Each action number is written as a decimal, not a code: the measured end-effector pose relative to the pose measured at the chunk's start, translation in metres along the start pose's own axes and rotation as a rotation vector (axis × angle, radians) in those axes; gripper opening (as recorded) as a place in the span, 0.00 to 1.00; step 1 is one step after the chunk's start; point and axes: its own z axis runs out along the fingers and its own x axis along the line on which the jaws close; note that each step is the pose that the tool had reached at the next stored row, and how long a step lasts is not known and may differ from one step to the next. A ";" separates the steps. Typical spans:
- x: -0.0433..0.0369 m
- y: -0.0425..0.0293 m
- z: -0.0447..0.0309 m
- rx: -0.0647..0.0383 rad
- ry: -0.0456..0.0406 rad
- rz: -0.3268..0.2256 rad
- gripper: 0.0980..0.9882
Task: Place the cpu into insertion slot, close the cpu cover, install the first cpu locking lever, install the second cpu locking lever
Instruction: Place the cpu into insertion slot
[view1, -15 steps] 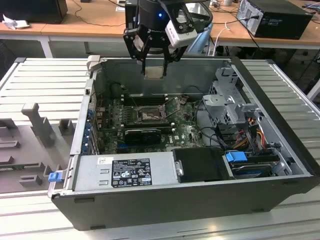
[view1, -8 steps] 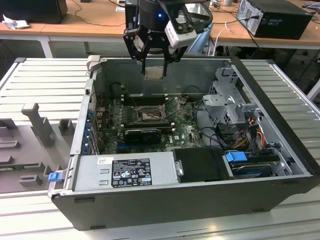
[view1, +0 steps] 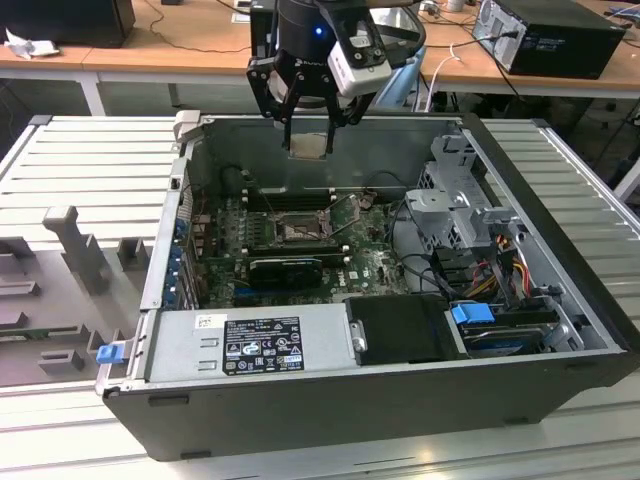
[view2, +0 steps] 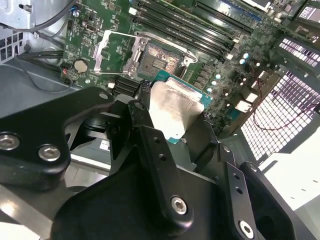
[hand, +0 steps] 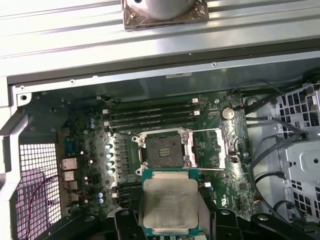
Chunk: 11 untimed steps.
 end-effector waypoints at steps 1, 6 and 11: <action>0.0000 0.0000 0.0000 0.000 -0.0002 0.002 0.48; 0.0000 0.0000 0.0001 0.000 -0.0009 0.010 0.48; 0.0000 0.0000 0.0002 0.000 -0.0016 0.018 0.48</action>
